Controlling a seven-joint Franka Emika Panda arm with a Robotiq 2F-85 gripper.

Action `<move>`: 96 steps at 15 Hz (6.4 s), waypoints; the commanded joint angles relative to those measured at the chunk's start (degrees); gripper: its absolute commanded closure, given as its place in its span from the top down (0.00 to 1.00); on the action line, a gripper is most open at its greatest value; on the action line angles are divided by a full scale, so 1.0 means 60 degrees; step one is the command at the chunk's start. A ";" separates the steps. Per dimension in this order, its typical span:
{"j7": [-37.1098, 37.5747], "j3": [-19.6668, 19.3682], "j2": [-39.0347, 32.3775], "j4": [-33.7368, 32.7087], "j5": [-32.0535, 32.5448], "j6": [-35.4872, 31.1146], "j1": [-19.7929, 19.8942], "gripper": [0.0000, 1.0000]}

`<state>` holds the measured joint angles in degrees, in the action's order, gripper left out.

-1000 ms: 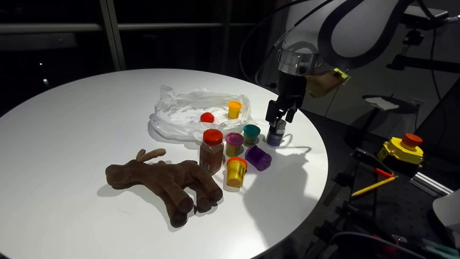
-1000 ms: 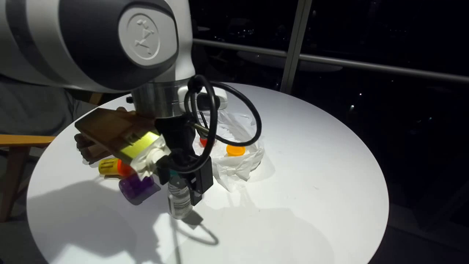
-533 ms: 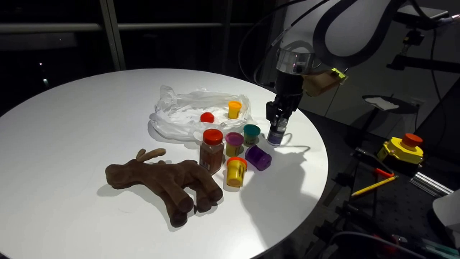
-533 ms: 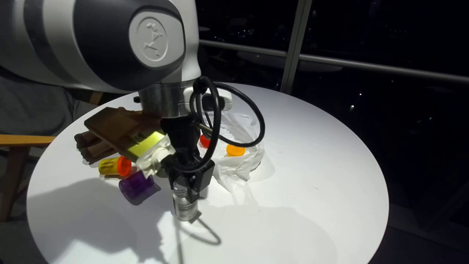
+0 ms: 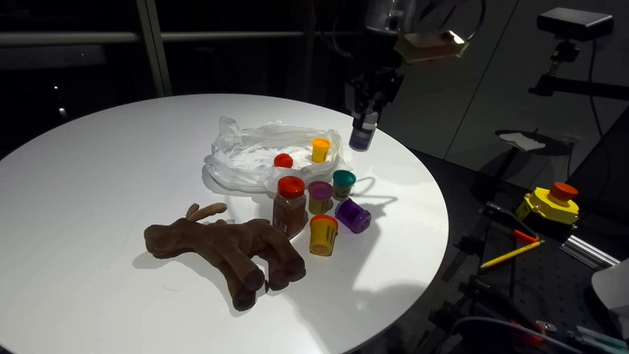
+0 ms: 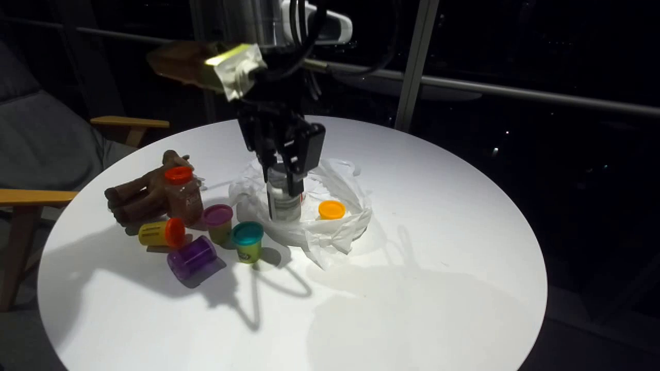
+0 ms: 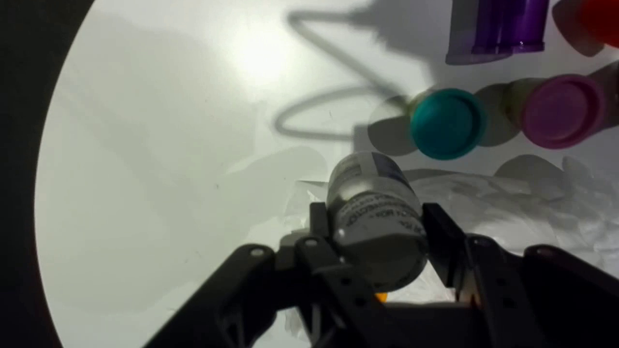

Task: Put all the contents in the white plastic bag

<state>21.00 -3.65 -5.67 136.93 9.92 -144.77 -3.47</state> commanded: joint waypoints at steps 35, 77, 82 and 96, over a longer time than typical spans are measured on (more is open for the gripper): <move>0.1272 -0.0754 -0.3659 -0.3645 -0.0265 0.0174 -0.1632 0.87; 0.0394 0.1568 -0.1875 -0.0364 -0.0091 -0.2013 -0.2224 1.00; 0.0429 0.1330 -0.2157 -0.0628 -0.0208 -0.2297 -0.2288 1.00; 0.0795 0.1290 -0.1462 -0.2048 -0.0501 0.0632 -0.2240 0.19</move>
<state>23.65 4.55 -18.05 128.68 7.61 -148.92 -16.26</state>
